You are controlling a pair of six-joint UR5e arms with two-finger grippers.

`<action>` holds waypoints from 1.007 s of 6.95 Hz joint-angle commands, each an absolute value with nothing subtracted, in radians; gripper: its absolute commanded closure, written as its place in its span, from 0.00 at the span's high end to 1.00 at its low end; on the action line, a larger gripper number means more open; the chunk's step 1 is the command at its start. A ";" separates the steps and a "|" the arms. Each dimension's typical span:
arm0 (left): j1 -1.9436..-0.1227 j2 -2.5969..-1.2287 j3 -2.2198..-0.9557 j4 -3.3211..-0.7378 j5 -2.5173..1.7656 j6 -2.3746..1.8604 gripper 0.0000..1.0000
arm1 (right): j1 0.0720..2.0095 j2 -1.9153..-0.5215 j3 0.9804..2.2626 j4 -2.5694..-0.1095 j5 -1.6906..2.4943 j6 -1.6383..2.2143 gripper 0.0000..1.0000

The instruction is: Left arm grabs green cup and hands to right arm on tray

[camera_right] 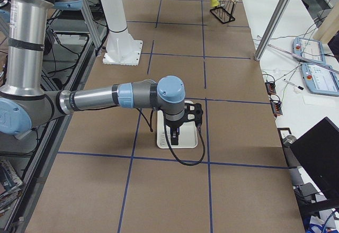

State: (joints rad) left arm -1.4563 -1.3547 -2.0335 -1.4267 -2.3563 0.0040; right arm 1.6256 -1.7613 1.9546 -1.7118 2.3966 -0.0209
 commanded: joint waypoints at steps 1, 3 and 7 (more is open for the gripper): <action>-1.459 -1.347 -2.029 -1.422 -2.364 0.005 1.00 | 1.626 -1.784 1.957 -1.710 2.391 -0.023 1.00; -1.459 -1.347 -2.036 -1.430 -2.364 0.009 1.00 | 1.626 -1.792 1.959 -1.709 2.382 -0.025 1.00; -1.459 -1.361 -1.971 -1.425 -2.370 0.002 1.00 | 1.580 -1.847 1.960 -1.707 2.372 -0.031 1.00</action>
State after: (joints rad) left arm -1.4584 -1.3558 -1.9870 -1.4276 -2.3665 0.0069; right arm 1.6066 -1.8350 1.9613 -1.7068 2.3753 -0.0288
